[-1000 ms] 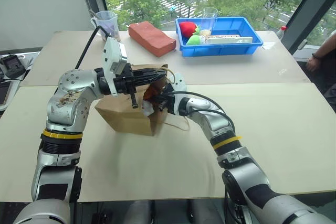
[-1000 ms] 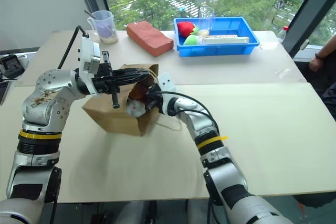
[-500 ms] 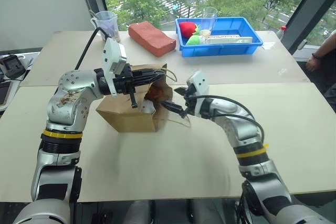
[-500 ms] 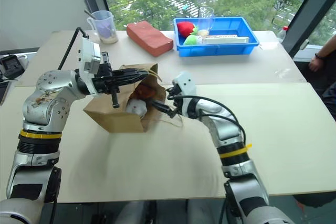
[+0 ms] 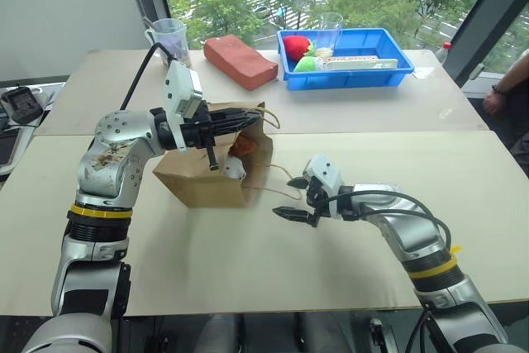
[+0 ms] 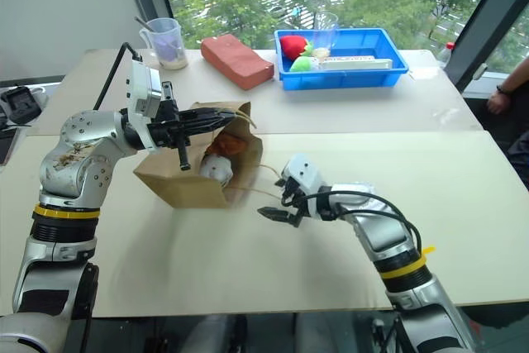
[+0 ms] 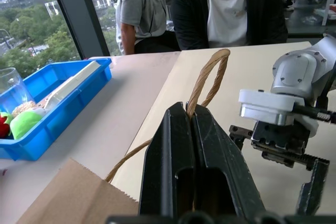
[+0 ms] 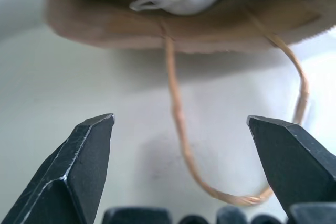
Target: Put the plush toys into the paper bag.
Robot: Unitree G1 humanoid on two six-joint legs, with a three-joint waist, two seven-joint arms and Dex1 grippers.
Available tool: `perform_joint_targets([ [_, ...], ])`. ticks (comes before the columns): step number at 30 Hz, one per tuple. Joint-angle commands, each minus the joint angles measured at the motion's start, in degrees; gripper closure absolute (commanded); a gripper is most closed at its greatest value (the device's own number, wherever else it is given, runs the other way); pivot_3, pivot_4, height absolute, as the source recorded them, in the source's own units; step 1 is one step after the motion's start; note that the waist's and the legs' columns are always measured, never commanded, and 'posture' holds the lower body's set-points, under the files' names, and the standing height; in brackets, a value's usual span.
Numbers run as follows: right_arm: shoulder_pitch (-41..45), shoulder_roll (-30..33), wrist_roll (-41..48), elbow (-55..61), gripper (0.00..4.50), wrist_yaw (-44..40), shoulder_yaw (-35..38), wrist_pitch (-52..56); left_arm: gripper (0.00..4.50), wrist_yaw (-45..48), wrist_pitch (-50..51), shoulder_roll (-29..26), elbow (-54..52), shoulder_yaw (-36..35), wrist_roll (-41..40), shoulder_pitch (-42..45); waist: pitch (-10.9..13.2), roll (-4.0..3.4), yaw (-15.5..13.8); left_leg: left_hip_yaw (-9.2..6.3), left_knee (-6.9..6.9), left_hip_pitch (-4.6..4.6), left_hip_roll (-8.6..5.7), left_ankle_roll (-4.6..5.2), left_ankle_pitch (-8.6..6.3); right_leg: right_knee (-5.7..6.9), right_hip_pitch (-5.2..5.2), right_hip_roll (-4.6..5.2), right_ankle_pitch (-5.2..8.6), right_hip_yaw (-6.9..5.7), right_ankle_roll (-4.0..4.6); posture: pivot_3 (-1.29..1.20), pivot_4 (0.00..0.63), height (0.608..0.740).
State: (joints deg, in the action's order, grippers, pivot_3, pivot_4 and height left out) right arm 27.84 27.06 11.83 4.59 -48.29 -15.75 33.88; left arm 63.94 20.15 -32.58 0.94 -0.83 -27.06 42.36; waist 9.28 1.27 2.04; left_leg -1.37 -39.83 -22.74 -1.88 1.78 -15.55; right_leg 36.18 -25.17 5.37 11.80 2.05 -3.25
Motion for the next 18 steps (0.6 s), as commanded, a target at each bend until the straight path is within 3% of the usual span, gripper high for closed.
perform_joint_targets([
  [1, 0.5, -0.2, -1.6, 0.4, 1.27, 0.5, -0.3, -3.8, 4.5, -0.4, -0.4, -0.3, -1.9, -0.3, -0.2, 1.1, 0.0, 0.0, -0.2, 0.0, 0.0, 0.0, 0.0, 0.0, 0.0, 0.0, 0.0, 0.0, 0.0, -0.01, 0.0, 0.0, 0.15, 0.74],
  [5, -0.1, 0.1, -3.4, -0.3, 2.52, 1.3, 0.1, -6.9, 4.5, -0.5, -0.4, -0.3, -1.8, -0.3, -0.1, 1.1, 0.0, 0.0, -0.4, 0.0, 0.01, -0.01, 0.0, 0.0, 0.0, 0.01, 0.0, 0.0, 0.0, -0.01, 0.0, 0.0, 0.15, 0.74],
  [10, -1.7, -1.2, 0.2, 6.3, 4.29, 5.2, 6.4, -4.9, 4.5, -1.6, -1.3, 0.1, -0.2, -0.8, 0.5, 1.9, 0.0, 0.0, -1.0, 0.0, 0.01, -0.01, 0.0, 0.0, 0.0, 0.0, -0.01, -0.01, 0.0, -0.01, 0.0, 0.0, 0.15, 0.74],
  [11, -2.0, -1.3, 0.9, 8.4, 4.47, 5.9, 7.5, -4.4, 4.5, -1.8, -1.6, 0.4, 0.6, -0.8, 0.6, 2.3, 0.0, 0.0, -1.2, 0.0, 0.01, -0.02, 0.01, 0.0, 0.0, 0.0, -0.01, 0.0, 0.0, -0.01, 0.0, 0.0, 0.15, 0.74],
  [18, 0.4, -1.7, 5.2, 24.2, 4.47, 12.8, 15.3, 0.8, 4.5, -4.3, -8.8, 6.6, 17.0, -0.6, 4.0, 13.6, 0.0, 0.01, -2.1, -0.04, -0.06, -0.04, -0.07, 0.0, 0.0, -0.05, 0.03, 0.03, 0.0, -0.06, 0.0, 0.0, 0.15, 0.74],
])
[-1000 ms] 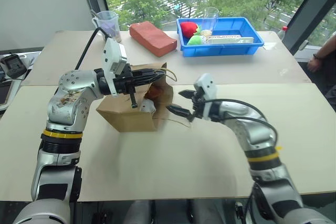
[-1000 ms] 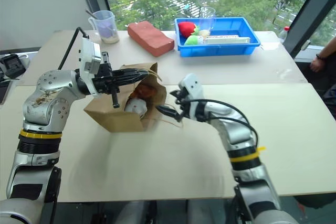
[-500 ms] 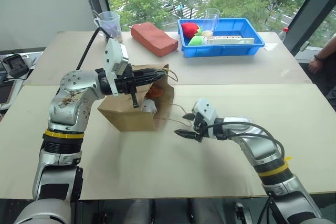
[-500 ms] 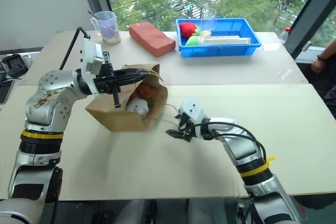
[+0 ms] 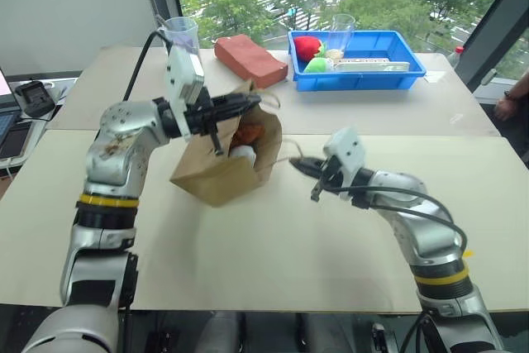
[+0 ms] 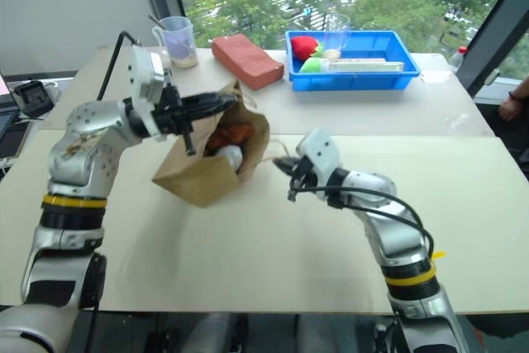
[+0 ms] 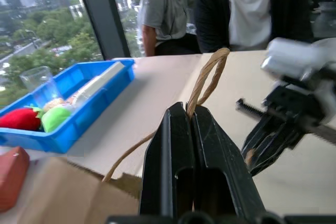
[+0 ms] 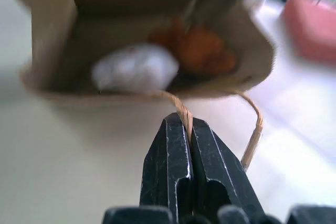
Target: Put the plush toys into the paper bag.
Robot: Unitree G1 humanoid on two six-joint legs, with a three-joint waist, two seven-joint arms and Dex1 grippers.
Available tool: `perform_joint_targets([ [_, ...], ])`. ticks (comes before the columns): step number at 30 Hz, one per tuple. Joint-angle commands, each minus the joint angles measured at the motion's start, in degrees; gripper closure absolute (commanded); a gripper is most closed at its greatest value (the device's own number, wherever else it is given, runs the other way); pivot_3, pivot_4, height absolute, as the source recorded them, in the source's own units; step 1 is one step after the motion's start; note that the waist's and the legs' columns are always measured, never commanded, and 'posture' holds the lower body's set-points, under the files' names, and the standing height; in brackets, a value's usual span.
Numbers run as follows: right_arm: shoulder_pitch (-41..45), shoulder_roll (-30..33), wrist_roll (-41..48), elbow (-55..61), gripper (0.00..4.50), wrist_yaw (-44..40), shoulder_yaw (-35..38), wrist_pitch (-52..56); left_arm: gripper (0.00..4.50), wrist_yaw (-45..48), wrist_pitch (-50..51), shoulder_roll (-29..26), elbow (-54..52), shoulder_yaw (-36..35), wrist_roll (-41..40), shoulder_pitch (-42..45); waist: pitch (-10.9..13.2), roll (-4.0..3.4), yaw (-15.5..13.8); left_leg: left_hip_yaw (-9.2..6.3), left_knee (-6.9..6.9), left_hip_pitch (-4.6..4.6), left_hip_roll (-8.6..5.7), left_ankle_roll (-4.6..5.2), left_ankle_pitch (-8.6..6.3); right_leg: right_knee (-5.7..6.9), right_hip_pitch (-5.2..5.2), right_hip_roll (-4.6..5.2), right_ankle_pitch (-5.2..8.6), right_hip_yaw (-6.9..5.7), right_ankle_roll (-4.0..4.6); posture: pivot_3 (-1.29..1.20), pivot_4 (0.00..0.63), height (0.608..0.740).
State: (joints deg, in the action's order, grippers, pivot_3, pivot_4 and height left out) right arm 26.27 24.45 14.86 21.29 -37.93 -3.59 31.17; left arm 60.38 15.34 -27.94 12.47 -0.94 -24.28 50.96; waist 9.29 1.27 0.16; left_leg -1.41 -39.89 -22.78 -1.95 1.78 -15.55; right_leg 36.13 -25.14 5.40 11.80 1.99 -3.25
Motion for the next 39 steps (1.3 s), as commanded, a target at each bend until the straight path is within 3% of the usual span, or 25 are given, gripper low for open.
perform_joint_targets([
  [1, 2.8, 1.3, 3.0, 9.6, 4.47, 3.0, 3.8, 5.3, 4.5, -0.8, -5.6, 3.2, 8.7, -0.5, 1.8, 7.1, 0.0, 0.0, -0.2, -0.01, -0.02, -0.02, -0.02, 0.0, 0.0, 0.01, 0.0, 0.01, 0.0, -0.02, 0.0, 0.0, 0.15, 0.74],
  [5, 5.8, 1.8, 7.1, 15.0, 4.47, 4.9, 5.5, 11.7, 4.5, 0.7, -9.9, 6.7, 16.5, -0.1, 3.1, 12.2, 0.0, 0.0, -0.1, -0.01, -0.03, -0.04, -0.02, 0.02, -0.01, 0.04, 0.01, 0.0, 0.0, -0.03, 0.0, 0.0, 0.15, 0.74],
  [10, 10.0, 0.3, 12.6, 18.2, 4.47, 6.8, 4.0, 18.1, 4.5, 3.9, -10.9, 7.3, 19.7, 0.3, 3.9, 13.1, 0.0, 0.0, 0.9, 0.0, 0.03, -0.07, 0.01, 0.05, -0.02, 0.11, 0.0, -0.02, 0.0, -0.03, 0.0, 0.0, 0.15, 0.74],
  [20, 11.8, -2.5, 9.5, 7.5, 4.47, 8.4, -4.6, 17.8, 4.5, 7.6, -7.2, 3.5, 16.3, 1.0, 4.5, 7.8, 0.0, 0.0, 1.0, 0.01, 0.02, -0.04, 0.04, 0.06, -0.02, 0.15, -0.01, -0.05, 0.0, -0.02, 0.0, 0.0, 0.15, 0.74],
  [28, 13.9, -1.5, 7.5, 2.6, 4.47, 5.6, -6.3, 14.4, 4.5, 8.6, -1.9, 1.3, 11.6, 1.0, 3.8, 4.3, 0.0, -0.01, 0.8, -0.02, 0.02, -0.07, 0.02, 0.06, -0.01, 0.15, -0.01, -0.03, 0.0, -0.05, -0.01, 0.0, 0.15, 0.74],
  [31, 13.7, 0.8, 10.3, 3.9, 3.58, 1.6, -5.6, 16.0, 3.64, 9.2, 4.0, -0.6, 5.8, 0.0, 1.0, 1.6, 0.0, -0.01, 1.0, -0.02, 0.05, -0.08, 0.05, 0.05, -0.01, 0.14, -0.04, -0.05, 0.0, -0.05, -0.01, 0.0, 0.15, 0.74],
  [39, 15.8, 10.3, 18.9, 6.2, 0.77, -9.8, -0.6, 17.9, 0.01, 8.1, 12.7, -9.4, -8.2, -5.6, -4.2, -5.3, 0.0, -0.01, 1.0, -0.02, 0.04, -0.07, 0.1, 0.07, -0.02, 0.08, -0.03, -0.06, 0.0, -0.04, -0.01, 0.0, 0.15, 0.74],
])
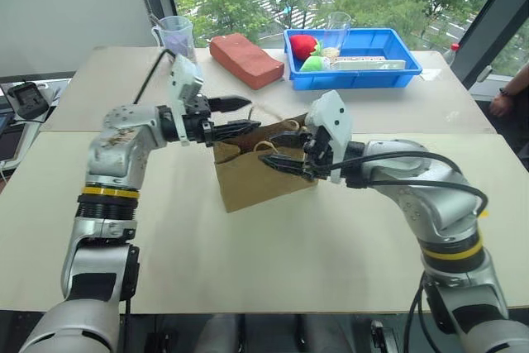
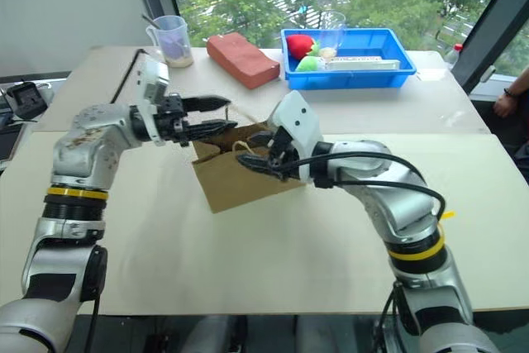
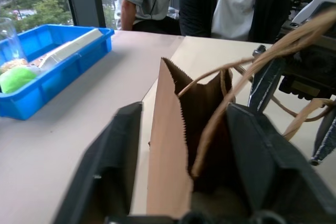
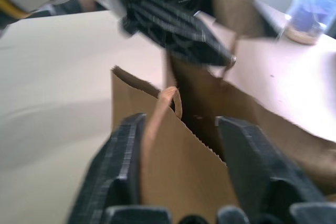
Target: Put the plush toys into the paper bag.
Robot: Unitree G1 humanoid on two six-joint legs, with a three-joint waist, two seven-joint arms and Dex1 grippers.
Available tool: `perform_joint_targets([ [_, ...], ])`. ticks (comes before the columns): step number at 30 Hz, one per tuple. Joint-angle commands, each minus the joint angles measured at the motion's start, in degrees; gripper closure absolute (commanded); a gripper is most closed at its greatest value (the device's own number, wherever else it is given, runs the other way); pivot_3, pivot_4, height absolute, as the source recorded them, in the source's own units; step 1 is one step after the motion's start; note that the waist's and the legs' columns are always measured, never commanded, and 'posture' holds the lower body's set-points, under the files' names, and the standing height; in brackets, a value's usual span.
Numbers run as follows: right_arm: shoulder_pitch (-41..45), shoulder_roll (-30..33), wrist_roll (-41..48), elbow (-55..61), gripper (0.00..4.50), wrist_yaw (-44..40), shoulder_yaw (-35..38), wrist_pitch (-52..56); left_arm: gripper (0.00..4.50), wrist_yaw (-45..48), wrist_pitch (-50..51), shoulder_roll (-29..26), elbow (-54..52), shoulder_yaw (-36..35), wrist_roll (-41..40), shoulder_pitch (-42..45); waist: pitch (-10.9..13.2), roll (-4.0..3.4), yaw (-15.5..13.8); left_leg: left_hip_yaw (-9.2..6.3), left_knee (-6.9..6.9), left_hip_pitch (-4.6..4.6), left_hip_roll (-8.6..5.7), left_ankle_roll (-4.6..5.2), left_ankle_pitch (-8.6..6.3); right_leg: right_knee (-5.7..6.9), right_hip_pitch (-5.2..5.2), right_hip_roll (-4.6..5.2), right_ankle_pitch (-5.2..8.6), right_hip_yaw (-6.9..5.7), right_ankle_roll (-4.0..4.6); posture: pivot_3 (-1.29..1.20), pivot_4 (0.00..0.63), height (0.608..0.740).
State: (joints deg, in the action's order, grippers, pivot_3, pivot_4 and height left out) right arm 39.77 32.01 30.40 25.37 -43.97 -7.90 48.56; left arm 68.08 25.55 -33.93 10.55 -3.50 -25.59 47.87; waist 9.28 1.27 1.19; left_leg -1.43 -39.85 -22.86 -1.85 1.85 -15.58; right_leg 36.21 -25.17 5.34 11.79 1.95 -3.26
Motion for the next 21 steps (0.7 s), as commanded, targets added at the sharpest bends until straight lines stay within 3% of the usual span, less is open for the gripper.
perform_joint_targets([
  [1, 3.2, 3.8, 4.2, 1.8, 0.48, -4.8, 4.3, 0.7, 0.0, 0.6, 3.9, -5.1, -8.3, -3.9, -3.9, -3.5, 0.0, 0.0, 0.2, 0.0, 0.01, 0.01, 0.0, 0.0, 0.0, 0.0, 0.01, 0.0, 0.0, 0.0, 0.0, 0.0, 0.15, 0.74],
  [2, 4.0, 5.0, 4.9, 1.3, 0.11, -5.8, 4.7, 0.8, 0.0, 0.6, 5.0, -6.5, -9.8, -4.8, -4.9, -4.6, 0.0, -0.01, 0.2, 0.01, 0.02, 0.02, 0.03, 0.01, -0.01, 0.0, 0.0, 0.0, 0.0, 0.02, 0.0, 0.0, 0.15, 0.74],
  [3, 5.0, 6.0, 5.4, 0.7, 0.05, -6.8, 5.0, 0.8, 0.0, 0.5, 5.2, -7.8, -10.8, -5.9, -5.3, -5.8, 0.0, -0.01, 0.2, 0.01, 0.03, 0.03, 0.12, 0.01, -0.01, 0.0, -0.01, 0.0, 0.0, 0.02, 0.0, 0.0, 0.15, 0.74],
  [10, 10.1, 12.4, 9.0, -2.1, 0.05, -14.1, 5.8, 3.3, 0.0, 5.2, 1.8, -14.0, -15.7, -7.5, -5.9, -19.8, 0.0, -0.01, -0.2, 0.08, 0.05, 0.07, 0.2, 0.01, -0.02, -0.12, 0.0, -0.01, 0.0, 0.03, 0.01, 0.0, 0.15, 0.74],
  [15, 17.4, 13.2, 14.8, -5.6, 0.05, -15.2, 7.5, 10.0, 0.0, 4.2, -4.0, -11.4, -15.2, -5.2, -3.2, -22.9, 0.0, -0.01, -0.8, 0.07, 0.02, 0.0, 0.23, 0.05, -0.05, -0.24, 0.0, 0.06, 0.0, -0.04, 0.02, 0.0, 0.15, 0.74],
  [21, 21.8, 12.3, 15.6, -4.9, 0.05, -13.6, 6.0, 11.3, 0.0, -0.4, -8.2, -6.0, -12.3, -2.6, -0.6, -21.7, 0.0, -0.01, -1.0, 0.08, 0.02, 0.01, 0.21, 0.06, -0.05, -0.23, 0.0, 0.09, -0.03, -0.04, 0.06, 0.0, 0.15, 0.74],
])
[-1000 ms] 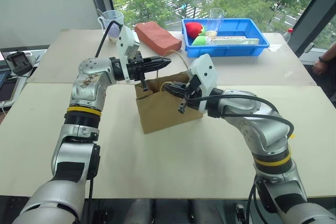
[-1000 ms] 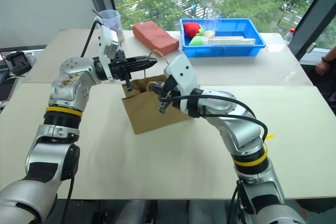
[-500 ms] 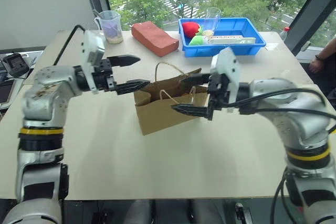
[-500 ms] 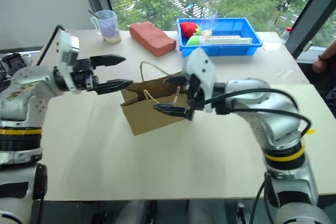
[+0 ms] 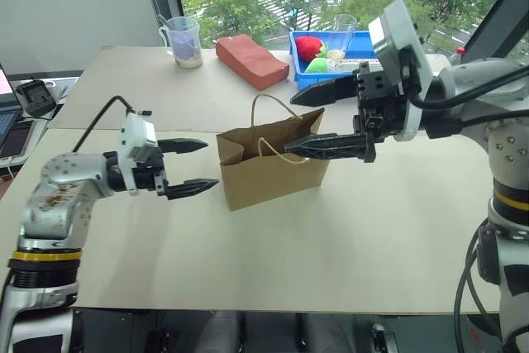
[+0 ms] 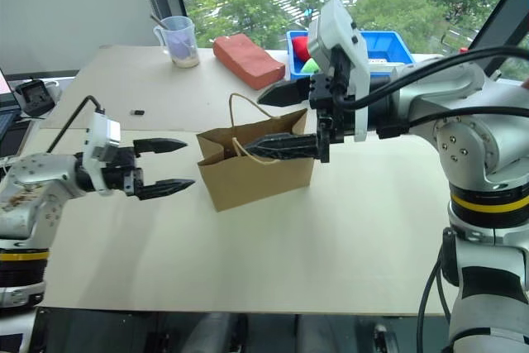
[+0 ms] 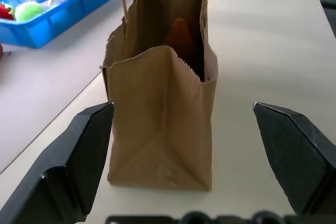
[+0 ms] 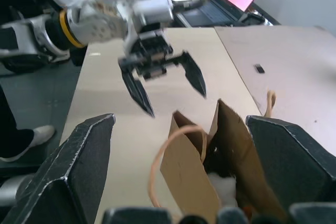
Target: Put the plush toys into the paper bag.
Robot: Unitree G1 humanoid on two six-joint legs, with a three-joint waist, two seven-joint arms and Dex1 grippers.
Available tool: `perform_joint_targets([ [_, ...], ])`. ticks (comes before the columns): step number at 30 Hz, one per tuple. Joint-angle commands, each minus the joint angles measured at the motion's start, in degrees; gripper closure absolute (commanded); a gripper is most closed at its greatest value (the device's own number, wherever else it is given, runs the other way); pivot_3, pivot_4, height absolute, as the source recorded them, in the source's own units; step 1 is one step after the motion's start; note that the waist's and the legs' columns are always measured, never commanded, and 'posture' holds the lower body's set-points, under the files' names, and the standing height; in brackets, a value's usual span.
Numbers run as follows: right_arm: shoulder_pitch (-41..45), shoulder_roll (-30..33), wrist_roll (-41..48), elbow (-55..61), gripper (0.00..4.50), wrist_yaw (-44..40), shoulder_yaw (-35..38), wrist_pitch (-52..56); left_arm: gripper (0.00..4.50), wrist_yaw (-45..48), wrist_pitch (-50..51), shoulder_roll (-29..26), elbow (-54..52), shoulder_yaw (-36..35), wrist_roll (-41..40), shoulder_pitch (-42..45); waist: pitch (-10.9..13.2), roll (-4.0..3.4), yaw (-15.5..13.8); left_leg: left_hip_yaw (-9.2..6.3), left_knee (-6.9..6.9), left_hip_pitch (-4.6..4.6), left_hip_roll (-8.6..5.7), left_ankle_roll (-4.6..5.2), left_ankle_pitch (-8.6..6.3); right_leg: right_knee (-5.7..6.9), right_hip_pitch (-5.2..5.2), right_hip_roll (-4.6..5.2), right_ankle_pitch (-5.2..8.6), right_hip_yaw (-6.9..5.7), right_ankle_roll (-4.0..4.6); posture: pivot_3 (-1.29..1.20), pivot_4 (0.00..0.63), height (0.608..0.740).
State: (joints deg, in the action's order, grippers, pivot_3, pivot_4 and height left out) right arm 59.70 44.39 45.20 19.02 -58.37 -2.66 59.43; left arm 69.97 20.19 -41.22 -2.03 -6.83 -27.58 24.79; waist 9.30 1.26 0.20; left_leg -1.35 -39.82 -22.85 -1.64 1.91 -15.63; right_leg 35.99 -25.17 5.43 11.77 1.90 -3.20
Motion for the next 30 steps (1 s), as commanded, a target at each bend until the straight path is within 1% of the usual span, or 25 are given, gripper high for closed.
perform_joint_targets([
  [1, 2.1, -0.3, 0.4, 1.8, 0.05, 1.2, 0.5, 0.1, 0.0, -3.0, -3.8, 2.2, 1.0, 1.1, 2.1, 1.5, 0.0, 0.0, 0.0, 0.0, 0.0, 0.0, 0.0, 0.0, 0.0, 0.02, -0.01, -0.01, 0.0, 0.0, 0.0, 0.0, 0.15, 0.74],
  [4, 2.6, -0.7, -0.4, 2.6, 0.05, 2.2, -0.3, -0.4, 0.0, -5.4, -6.8, 4.4, 3.5, 1.7, 4.1, 2.3, 0.0, 0.0, 0.1, 0.0, 0.01, -0.01, 0.02, 0.0, 0.0, 0.06, -0.04, -0.02, 0.0, 0.0, 0.0, 0.0, 0.15, 0.74],
  [7, 3.3, -0.9, -0.7, 2.8, 0.05, 3.3, -0.5, -0.5, 0.0, -6.8, -7.7, 5.7, 3.8, 1.8, 4.3, 2.6, 0.0, 0.0, 0.1, 0.0, 0.0, -0.04, 0.0, 0.0, 0.0, 0.07, -0.07, 0.0, 0.0, 0.0, 0.0, 0.0, 0.15, 0.74],
  [15, 2.8, -0.3, -2.2, 2.6, 0.05, 3.9, -0.6, -1.1, 0.0, -8.1, -7.0, 5.6, 1.3, 0.4, 2.4, 0.8, 0.0, 0.0, 0.2, -0.01, 0.01, -0.05, 0.02, 0.0, 0.0, 0.07, -0.07, -0.01, 0.0, 0.0, 0.0, 0.0, 0.15, 0.74],
  [18, 2.5, -0.3, -2.5, 2.5, 0.05, 3.8, -0.4, -1.5, 0.0, -9.2, -8.8, 5.6, 3.8, 0.0, 3.6, 1.7, 0.0, 0.0, 0.3, -0.01, 0.01, -0.05, 0.01, 0.0, 0.0, 0.05, -0.07, 0.0, 0.0, 0.0, 0.0, 0.0, 0.15, 0.74],
  [25, 2.2, 0.1, -3.0, 2.9, 0.05, 4.1, -0.1, -1.4, 0.0, -9.8, -11.1, 6.8, 8.5, 1.1, 4.9, 4.1, 0.0, 0.0, 0.2, 0.0, 0.0, -0.05, 0.0, 0.0, 0.0, 0.05, -0.06, 0.0, 0.0, 0.0, 0.0, 0.0, 0.15, 0.74],
  [30, 2.3, 0.1, -3.0, 2.8, 0.05, 4.3, 0.0, -1.1, 0.0, -6.4, -10.4, 7.4, 9.6, 2.7, 4.0, 5.3, 0.0, 0.0, 0.3, 0.0, 0.01, -0.05, 0.01, 0.0, 0.0, 0.07, -0.07, -0.01, 0.0, 0.0, 0.0, 0.0, 0.15, 0.74],
])
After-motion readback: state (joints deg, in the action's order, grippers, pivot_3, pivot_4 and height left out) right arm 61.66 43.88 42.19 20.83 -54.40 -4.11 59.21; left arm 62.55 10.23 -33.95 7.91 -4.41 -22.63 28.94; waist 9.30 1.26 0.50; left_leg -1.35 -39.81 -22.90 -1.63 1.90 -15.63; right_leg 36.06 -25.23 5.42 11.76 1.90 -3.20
